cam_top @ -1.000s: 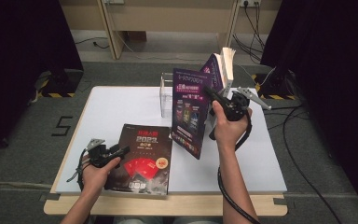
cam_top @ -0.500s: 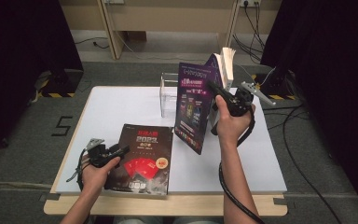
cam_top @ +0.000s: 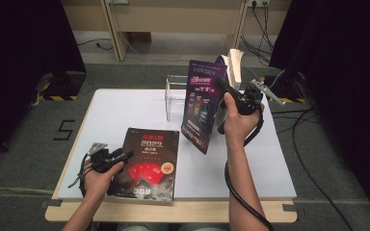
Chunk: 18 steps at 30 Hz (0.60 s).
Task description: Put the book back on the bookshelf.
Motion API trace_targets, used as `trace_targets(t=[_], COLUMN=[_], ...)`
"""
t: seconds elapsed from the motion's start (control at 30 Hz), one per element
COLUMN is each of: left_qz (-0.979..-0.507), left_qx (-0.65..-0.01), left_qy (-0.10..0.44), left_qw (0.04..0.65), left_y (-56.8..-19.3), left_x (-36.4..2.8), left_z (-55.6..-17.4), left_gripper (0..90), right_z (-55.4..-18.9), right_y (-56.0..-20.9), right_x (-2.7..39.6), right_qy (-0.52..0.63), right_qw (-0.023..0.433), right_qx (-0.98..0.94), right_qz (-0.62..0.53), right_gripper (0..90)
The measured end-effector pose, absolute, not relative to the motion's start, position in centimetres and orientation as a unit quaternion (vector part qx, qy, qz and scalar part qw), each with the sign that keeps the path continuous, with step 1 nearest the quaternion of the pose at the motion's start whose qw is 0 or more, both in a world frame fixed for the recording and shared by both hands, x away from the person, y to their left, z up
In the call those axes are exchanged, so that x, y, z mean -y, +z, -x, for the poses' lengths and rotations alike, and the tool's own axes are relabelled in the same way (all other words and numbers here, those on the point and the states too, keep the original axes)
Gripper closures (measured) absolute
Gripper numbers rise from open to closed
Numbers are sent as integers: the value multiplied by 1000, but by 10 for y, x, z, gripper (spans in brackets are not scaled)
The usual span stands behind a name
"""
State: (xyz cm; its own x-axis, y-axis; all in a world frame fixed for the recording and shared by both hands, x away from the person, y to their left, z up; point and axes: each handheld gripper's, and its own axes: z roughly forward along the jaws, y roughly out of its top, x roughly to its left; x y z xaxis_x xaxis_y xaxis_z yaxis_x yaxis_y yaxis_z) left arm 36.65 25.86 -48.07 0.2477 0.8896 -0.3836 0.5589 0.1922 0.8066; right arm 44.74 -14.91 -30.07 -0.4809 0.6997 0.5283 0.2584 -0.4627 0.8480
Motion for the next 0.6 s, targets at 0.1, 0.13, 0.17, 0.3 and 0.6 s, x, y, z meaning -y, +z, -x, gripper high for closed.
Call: trace_targets(t=[0.1,0.13,0.17,0.3,0.6], left_qz=[-614,-615,-615,-614,-615], left_qx=[-591,-591,-591,-590,-589], left_qy=[166,166,167,168,169], left_qw=[496,496,496,496,497], left_y=[-481,-481,-481,-481,-480], left_x=[-259,-259,-259,-259,-259], left_z=[-367,-367,-367,-367,-366], left_gripper=[433,433,433,429,429], right_z=[-448,-449,-449,-450,-456], right_y=[-300,-299,-299,-296,-289], right_x=[149,150,150,150,153], right_qy=[704,704,705,706,709], right_qw=[160,160,161,164,174], right_qx=[-494,-494,-493,-491,-480], right_qz=[-485,-484,-484,-484,-487], right_gripper=[844,844,844,844,844])
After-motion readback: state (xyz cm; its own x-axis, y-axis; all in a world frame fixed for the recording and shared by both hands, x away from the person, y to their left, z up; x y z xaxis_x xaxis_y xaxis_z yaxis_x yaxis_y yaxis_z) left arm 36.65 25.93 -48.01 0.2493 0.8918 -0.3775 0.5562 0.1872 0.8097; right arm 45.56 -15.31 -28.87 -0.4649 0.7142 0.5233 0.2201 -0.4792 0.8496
